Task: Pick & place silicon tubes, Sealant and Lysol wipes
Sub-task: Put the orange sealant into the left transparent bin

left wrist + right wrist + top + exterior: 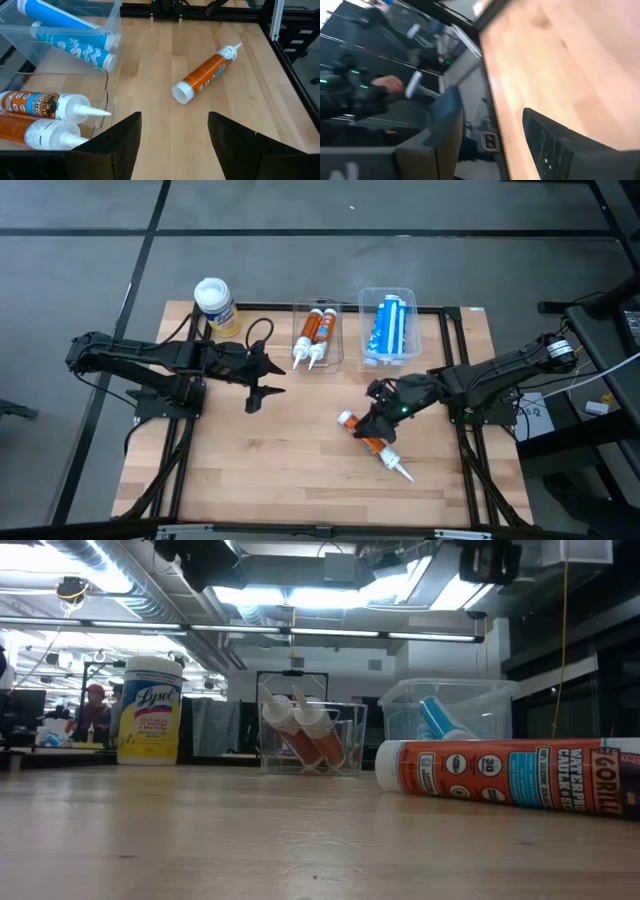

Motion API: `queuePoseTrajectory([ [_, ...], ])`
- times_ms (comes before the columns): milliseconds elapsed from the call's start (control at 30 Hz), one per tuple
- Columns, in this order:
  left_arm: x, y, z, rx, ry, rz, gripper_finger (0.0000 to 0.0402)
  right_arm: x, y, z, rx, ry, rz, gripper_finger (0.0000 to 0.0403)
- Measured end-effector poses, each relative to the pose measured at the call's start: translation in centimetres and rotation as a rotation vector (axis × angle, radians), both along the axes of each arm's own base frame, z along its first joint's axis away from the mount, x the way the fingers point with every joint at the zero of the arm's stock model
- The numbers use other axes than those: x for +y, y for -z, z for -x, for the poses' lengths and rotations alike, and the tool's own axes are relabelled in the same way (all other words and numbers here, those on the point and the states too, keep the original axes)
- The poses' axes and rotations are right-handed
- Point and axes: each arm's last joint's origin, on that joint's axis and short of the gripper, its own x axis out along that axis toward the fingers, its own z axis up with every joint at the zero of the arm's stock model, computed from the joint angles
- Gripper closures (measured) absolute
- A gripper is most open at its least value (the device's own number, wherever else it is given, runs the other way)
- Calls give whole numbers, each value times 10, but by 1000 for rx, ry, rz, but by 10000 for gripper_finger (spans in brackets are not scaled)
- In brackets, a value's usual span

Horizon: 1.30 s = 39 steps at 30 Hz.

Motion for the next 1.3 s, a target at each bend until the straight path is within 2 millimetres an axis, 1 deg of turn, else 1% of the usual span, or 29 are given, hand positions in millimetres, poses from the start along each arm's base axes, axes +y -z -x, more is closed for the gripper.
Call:
queuePoseTrajectory([
  [100,0,0,0,0,0,0,176,-1,7,3,63,-15,47,193],
  [233,0,0,0,0,0,0,179,-1,12,6,103,-35,95,193],
  [333,0,0,0,1,0,0,180,0,17,3,122,-52,124,193],
  [433,0,0,0,4,0,0,178,3,27,-4,162,-74,133,193],
  [533,0,1,1,10,-4,6,176,7,37,-14,218,-134,153,193],
  [700,0,1,1,15,-5,7,176,13,43,-33,334,-193,227,193],
  [900,0,1,1,17,-5,7,176,16,47,-48,555,-175,329,193],
  [1000,0,2,1,21,-5,6,176,18,50,-58,625,-144,311,193],
  [1100,0,2,1,22,-7,9,176,20,59,-63,712,-101,288,193],
  [1200,0,2,1,22,-15,23,176,21,71,-63,812,-75,260,193],
  [1300,0,2,1,21,-20,30,176,21,77,-60,893,-78,238,193],
])
